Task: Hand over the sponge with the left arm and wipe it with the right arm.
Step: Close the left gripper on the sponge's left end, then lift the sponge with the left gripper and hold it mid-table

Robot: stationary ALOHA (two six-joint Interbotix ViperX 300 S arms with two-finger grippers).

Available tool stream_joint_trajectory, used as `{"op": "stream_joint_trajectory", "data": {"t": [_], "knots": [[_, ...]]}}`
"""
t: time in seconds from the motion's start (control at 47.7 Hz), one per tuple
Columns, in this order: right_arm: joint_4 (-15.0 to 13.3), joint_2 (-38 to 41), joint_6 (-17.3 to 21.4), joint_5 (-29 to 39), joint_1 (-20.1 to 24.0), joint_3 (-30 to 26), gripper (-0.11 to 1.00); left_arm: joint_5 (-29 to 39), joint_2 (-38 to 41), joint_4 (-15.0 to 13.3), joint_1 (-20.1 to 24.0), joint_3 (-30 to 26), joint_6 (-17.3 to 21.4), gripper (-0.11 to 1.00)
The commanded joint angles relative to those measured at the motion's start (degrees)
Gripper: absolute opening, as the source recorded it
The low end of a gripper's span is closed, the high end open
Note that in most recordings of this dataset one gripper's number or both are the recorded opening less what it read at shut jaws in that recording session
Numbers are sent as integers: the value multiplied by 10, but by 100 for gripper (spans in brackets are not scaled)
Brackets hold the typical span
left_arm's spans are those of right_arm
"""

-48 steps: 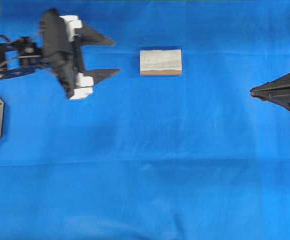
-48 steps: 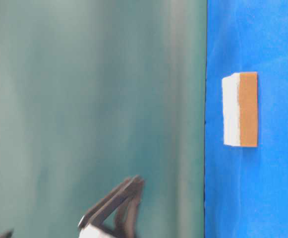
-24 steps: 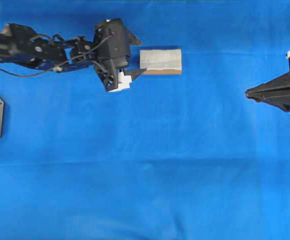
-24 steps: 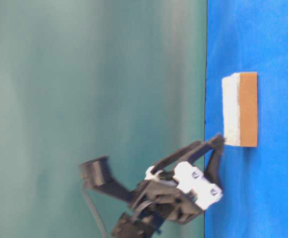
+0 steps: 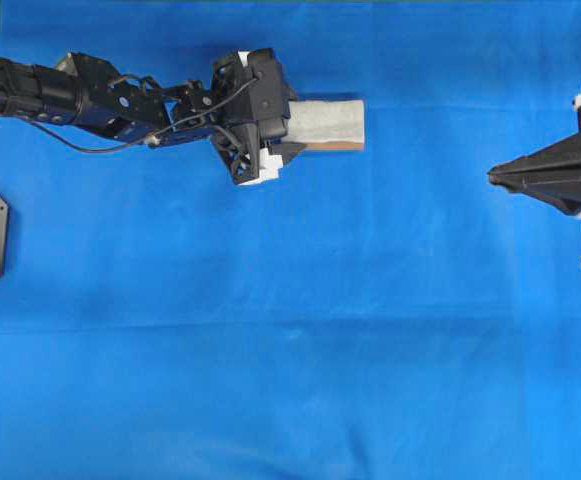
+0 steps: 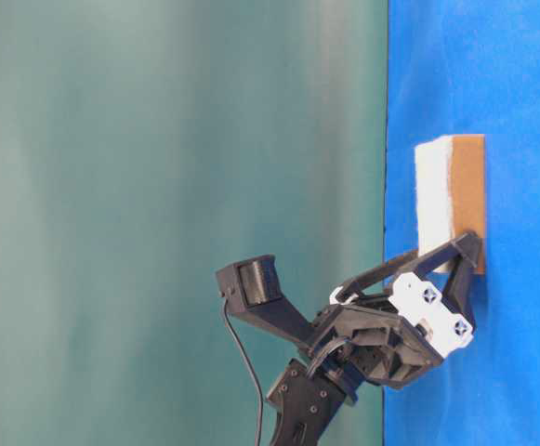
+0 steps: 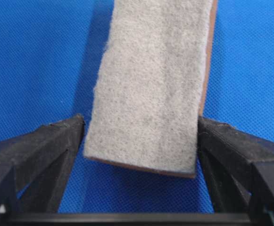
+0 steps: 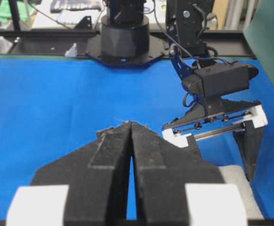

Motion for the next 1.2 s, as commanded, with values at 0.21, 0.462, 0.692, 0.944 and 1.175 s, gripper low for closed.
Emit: {"op": "stream_joint_trajectory", "data": {"t": [0.21,0.462,0.692,0.944,1.175], "knots": [[1,7,0,-4,-1,-11,0,21,-11,1,6,-12,-3,73],[1,15,0,-3,-2,-9,0,39,-40,1,2,-8,-29,37],[2,30,1,-4,-1,-11,0,133,-125,1,-33,-6,-80,37],[3,47,1,-5,-10,-13,0,202,-211,-3,-104,2,-123,37],[3,55,1,-4,-11,-14,0,204,-261,-3,-166,25,-208,37]]}}
